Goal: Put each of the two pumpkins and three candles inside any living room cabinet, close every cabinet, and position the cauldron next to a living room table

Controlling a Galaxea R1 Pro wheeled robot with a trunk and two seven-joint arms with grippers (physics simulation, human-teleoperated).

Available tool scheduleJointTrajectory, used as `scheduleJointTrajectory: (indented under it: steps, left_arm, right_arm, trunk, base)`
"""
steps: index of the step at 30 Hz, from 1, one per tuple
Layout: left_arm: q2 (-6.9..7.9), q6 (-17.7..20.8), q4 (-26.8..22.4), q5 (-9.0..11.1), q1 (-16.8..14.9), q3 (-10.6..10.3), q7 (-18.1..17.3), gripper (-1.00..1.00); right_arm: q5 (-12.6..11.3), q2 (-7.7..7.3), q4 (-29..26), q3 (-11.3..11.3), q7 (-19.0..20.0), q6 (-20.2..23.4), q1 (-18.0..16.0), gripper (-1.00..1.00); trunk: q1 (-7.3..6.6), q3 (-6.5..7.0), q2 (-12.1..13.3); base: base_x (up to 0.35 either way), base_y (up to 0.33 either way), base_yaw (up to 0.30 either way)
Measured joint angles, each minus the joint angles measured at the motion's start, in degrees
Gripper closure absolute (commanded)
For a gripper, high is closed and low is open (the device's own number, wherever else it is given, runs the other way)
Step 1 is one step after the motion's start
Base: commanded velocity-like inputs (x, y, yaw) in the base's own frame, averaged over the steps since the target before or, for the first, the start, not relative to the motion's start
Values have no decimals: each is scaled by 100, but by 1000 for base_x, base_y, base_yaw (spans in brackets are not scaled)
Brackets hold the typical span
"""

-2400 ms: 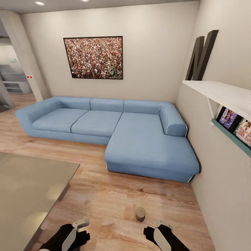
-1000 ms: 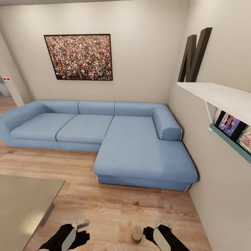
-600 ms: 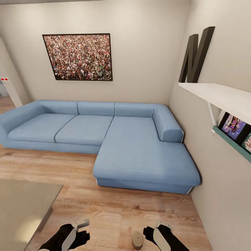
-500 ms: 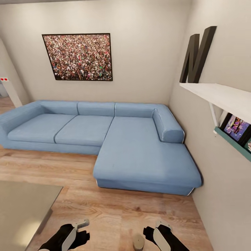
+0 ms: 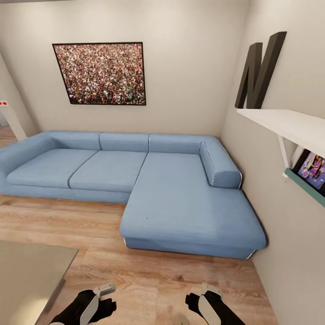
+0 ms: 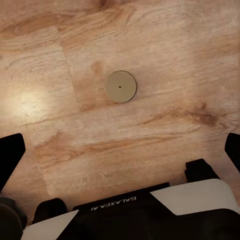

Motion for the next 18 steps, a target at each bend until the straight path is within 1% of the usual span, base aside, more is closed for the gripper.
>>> scheduleJointTrajectory:
  steps: [3,6,18]
  left_arm:
    - [0,0,0,1,0,0,0,-100]
    - [2,4,0,2,0,0,0,-100]
    - [6,8,-15,7,0,8,-20,-100]
  right_arm:
    - [0,0,0,2,0,0,2,-100]
    - [0,0,0,2,0,0,4,-100]
    - [13,0,0,4,0,-7,1,-100]
  trunk:
    - [0,0,0]
    - [0,0,0]
    - [0,0,0]
  base:
    - [245,0,0]
    - [126,0,0]
    - [12,0,0]
